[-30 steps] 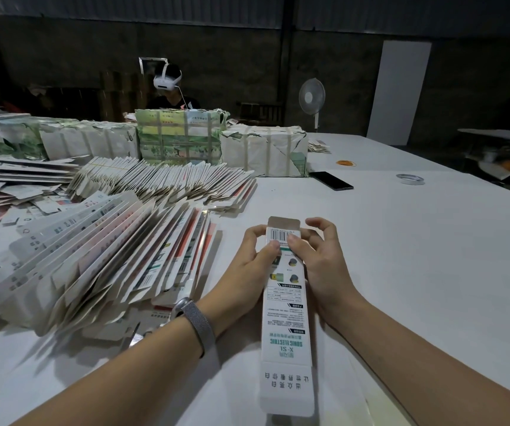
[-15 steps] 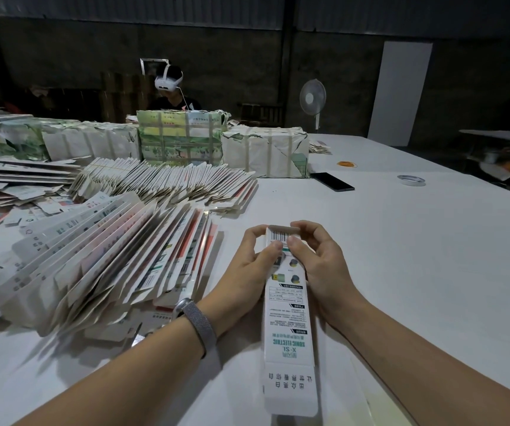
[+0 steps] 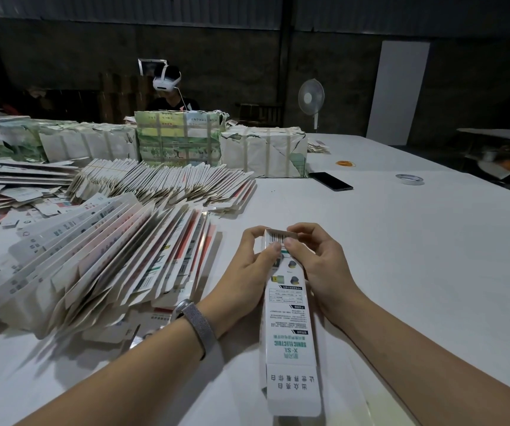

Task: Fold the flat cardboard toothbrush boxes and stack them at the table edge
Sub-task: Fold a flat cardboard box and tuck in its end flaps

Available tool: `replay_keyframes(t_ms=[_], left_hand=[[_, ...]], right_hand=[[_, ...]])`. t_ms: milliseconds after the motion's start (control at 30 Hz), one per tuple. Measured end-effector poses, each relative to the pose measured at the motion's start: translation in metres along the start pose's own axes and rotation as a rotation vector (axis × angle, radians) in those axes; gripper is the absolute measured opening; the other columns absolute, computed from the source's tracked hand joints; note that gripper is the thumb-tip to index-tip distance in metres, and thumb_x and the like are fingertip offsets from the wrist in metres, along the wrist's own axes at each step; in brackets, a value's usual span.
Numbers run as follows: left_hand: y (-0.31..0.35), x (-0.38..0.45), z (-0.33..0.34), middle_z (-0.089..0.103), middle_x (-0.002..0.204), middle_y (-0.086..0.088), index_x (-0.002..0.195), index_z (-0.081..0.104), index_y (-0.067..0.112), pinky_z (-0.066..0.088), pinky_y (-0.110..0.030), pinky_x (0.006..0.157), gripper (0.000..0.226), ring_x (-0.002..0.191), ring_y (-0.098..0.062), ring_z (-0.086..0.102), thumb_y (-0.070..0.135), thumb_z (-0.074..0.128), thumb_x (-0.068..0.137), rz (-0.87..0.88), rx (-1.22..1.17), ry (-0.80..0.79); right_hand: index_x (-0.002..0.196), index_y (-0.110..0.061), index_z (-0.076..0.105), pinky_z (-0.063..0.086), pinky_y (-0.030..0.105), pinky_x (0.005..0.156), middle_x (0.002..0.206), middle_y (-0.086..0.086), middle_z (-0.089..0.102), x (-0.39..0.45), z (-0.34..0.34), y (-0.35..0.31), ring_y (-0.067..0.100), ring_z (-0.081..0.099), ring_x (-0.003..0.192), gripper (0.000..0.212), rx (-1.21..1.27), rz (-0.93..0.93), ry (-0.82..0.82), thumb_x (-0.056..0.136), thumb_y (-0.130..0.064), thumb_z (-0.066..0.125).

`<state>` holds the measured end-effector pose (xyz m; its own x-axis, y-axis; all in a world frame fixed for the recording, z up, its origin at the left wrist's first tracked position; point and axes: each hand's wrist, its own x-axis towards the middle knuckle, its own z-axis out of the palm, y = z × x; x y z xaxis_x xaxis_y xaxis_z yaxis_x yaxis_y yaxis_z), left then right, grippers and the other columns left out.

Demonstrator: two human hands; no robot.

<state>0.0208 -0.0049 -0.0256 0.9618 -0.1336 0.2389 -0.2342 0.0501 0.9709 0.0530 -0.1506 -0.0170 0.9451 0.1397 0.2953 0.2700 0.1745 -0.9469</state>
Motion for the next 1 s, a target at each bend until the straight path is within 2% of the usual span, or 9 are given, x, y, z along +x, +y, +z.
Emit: replay_keyframes(t_ms=[133, 233, 367, 500, 600, 700, 800, 1000], left_hand=[[-0.0019, 0.0001, 0.0011, 0.078, 0.093, -0.008, 0.122, 0.04, 0.033, 0.057, -0.03, 0.065, 0.02, 0.077, -0.023, 0.074, 0.037, 0.049, 0.105, 0.013, -0.009, -0.03], [-0.0032, 0.0008, 0.0041, 0.078, 0.093, -0.01, 0.122, 0.04, 0.031, 0.057, -0.034, 0.066, 0.036, 0.076, -0.027, 0.074, 0.048, 0.055, 0.094, 0.011, -0.014, -0.056], [-0.0047, 0.0023, 0.0036, 0.078, 0.094, -0.013, 0.121, 0.04, 0.031, 0.056, -0.038, 0.068, 0.053, 0.076, -0.029, 0.073, 0.061, 0.059, 0.081, -0.003, -0.002, -0.074], [-0.0059, 0.003, 0.0026, 0.078, 0.092, -0.01, 0.119, 0.041, 0.032, 0.055, -0.033, 0.063, 0.036, 0.073, -0.024, 0.073, 0.05, 0.055, 0.091, -0.005, -0.007, -0.084], [-0.0054, 0.0029, 0.0035, 0.078, 0.091, -0.011, 0.119, 0.041, 0.032, 0.055, -0.032, 0.063, 0.033, 0.073, -0.025, 0.073, 0.047, 0.053, 0.092, -0.009, -0.008, -0.084], [-0.004, 0.0026, 0.0047, 0.078, 0.089, -0.011, 0.12, 0.041, 0.03, 0.055, -0.029, 0.061, 0.034, 0.071, -0.023, 0.073, 0.046, 0.053, 0.092, -0.006, -0.008, -0.085], [-0.0023, 0.002, 0.0047, 0.077, 0.087, -0.009, 0.12, 0.041, 0.03, 0.055, -0.029, 0.061, 0.034, 0.071, -0.023, 0.073, 0.046, 0.053, 0.092, -0.006, 0.004, -0.092], [-0.0009, 0.0018, 0.0068, 0.077, 0.087, -0.007, 0.122, 0.042, 0.028, 0.054, -0.031, 0.063, 0.036, 0.071, -0.022, 0.072, 0.047, 0.052, 0.093, -0.033, 0.048, -0.091]], right_hand=[[0.075, -0.028, 0.068, 0.056, 0.04, 0.069, 0.085, 0.011, 0.065, 0.0001, 0.002, -0.0032, 0.029, 0.065, 0.073, 0.027, 0.046, 0.019, 0.007, 0.096, -0.01, 0.063], [0.066, -0.024, 0.063, 0.055, 0.035, 0.061, 0.074, 0.01, 0.064, 0.0026, 0.0015, -0.0037, 0.027, 0.065, 0.065, 0.03, 0.032, 0.02, 0.069, 0.095, -0.015, 0.066], [0.068, -0.02, 0.061, 0.055, 0.042, 0.07, 0.077, 0.01, 0.062, 0.0057, 0.0018, -0.0024, 0.027, 0.065, 0.069, 0.027, -0.001, 0.05, 0.125, 0.088, -0.005, 0.071], [0.067, -0.022, 0.062, 0.056, 0.045, 0.074, 0.078, 0.009, 0.062, 0.0068, 0.0018, -0.0047, 0.031, 0.065, 0.074, 0.029, -0.024, 0.038, 0.155, 0.086, -0.001, 0.07], [0.074, -0.018, 0.063, 0.056, 0.044, 0.073, 0.079, 0.008, 0.064, 0.0054, 0.0009, -0.0038, 0.032, 0.066, 0.076, 0.02, -0.051, 0.037, 0.146, 0.088, -0.004, 0.069], [0.08, -0.016, 0.066, 0.056, 0.034, 0.062, 0.077, 0.009, 0.068, 0.0041, 0.001, -0.0046, 0.025, 0.066, 0.068, 0.015, 0.021, 0.133, 0.062, 0.092, -0.006, 0.064], [0.075, -0.016, 0.069, 0.054, 0.03, 0.055, 0.071, 0.008, 0.068, 0.004, 0.0008, -0.0077, 0.023, 0.065, 0.059, 0.019, 0.017, 0.158, 0.016, 0.091, -0.007, 0.065], [0.066, -0.014, 0.069, 0.053, 0.028, 0.052, 0.067, 0.008, 0.067, 0.0033, 0.001, -0.0106, 0.022, 0.064, 0.057, 0.027, 0.004, 0.174, 0.079, 0.088, 0.0, 0.064]])
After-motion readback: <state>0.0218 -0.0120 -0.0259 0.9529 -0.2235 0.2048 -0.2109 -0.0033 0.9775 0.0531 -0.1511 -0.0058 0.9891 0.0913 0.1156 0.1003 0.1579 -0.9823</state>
